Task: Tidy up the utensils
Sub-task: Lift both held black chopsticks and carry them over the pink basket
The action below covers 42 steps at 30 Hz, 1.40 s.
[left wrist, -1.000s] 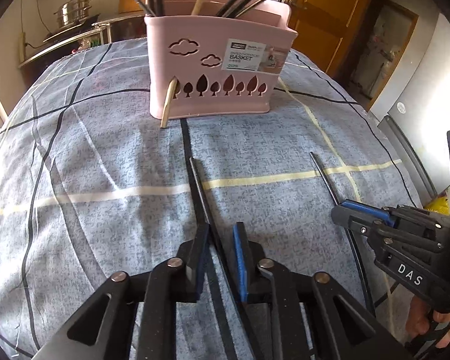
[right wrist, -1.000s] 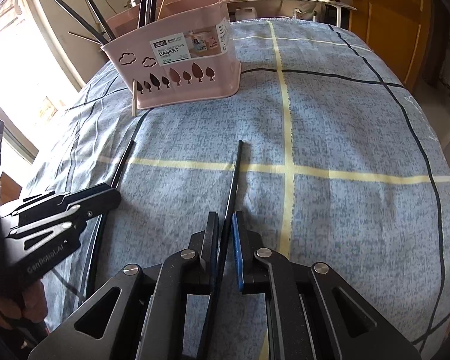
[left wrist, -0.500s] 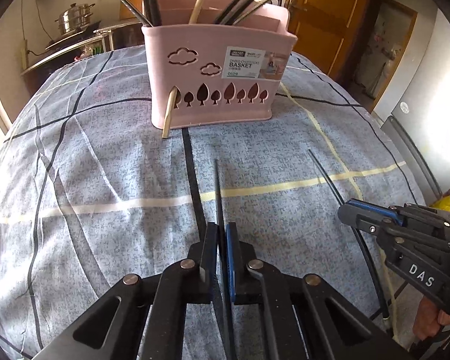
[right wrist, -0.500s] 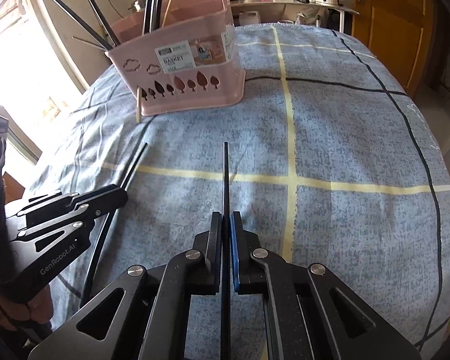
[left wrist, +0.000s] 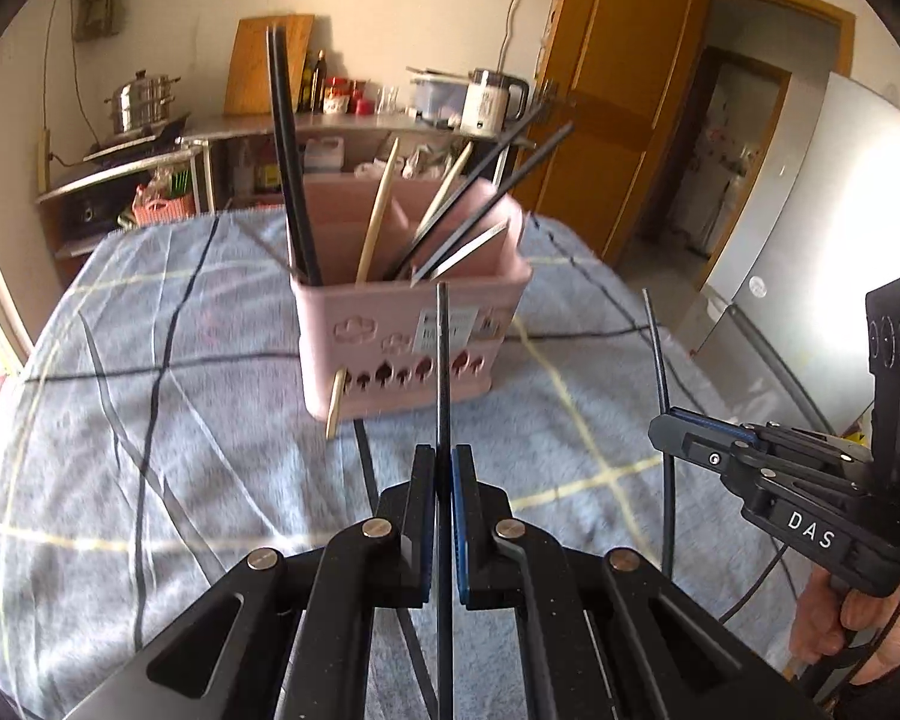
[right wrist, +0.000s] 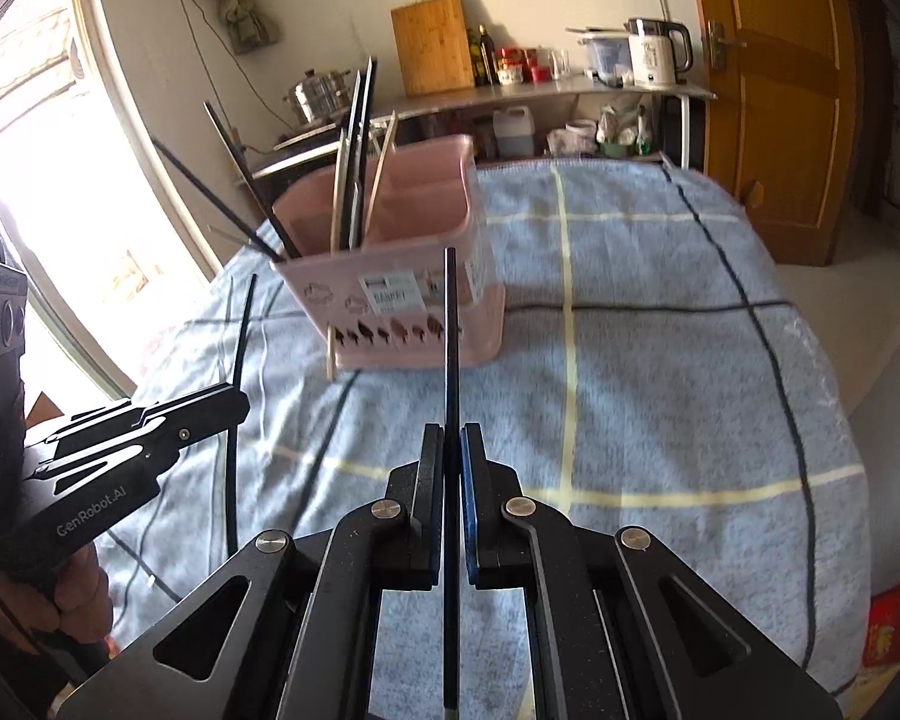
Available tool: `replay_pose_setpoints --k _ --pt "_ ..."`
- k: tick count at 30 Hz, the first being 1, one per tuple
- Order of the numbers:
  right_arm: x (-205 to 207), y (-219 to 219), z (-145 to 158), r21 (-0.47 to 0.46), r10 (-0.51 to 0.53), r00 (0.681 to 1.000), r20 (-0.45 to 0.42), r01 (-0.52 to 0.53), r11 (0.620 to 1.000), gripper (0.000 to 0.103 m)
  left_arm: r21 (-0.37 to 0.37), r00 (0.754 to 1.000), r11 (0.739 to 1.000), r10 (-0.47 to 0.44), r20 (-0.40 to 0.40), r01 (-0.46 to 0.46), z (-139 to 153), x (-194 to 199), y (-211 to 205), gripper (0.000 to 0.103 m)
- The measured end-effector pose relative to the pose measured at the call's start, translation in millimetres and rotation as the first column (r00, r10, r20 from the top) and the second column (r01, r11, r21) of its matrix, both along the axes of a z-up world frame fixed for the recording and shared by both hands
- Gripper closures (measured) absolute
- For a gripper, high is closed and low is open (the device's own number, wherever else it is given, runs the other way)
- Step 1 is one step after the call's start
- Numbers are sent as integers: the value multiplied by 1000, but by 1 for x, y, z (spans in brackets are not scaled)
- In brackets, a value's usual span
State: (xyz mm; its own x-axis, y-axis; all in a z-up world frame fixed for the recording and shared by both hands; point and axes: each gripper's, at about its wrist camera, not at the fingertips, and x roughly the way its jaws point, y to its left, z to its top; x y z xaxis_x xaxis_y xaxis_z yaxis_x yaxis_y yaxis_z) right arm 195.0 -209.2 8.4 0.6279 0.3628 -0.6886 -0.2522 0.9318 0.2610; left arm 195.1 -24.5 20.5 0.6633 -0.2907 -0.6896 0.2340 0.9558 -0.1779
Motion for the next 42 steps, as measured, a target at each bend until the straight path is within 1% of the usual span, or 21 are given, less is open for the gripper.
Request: replay_pose_setpoints --k 6,11,20,23,30,35,42 --pt "2 -3 32 10 -8 996 85 7 1000 98 -5 997 1000 -6 79 7 35 3 4 98" --pt "-1 -7 48 22 -16 991 133 13 1000 98 -14 993 1000 -5 117 6 53 4 10 98" --pt "-8 -6 46 15 -10 992 126 8 1000 98 -23 995 1000 -3 96 5 48 -6 13 98" --pt "-8 -6 48 9 -4 992 127 3 1000 98 -14 996 1000 -6 93 7 50 -9 12 98" --pt "-10 -1 60 9 13 988 155 -14 1000 98 -30 996 1000 2 92 1 62 -12 21 99" --pt "-7 2 74 30 28 983 181 -33 999 98 -35 992 999 -5 123 9 85 -13 27 99" --pt "1 18 107 40 52 966 255 -65 997 98 -18 978 1000 0 210 3 132 -2 35 99"
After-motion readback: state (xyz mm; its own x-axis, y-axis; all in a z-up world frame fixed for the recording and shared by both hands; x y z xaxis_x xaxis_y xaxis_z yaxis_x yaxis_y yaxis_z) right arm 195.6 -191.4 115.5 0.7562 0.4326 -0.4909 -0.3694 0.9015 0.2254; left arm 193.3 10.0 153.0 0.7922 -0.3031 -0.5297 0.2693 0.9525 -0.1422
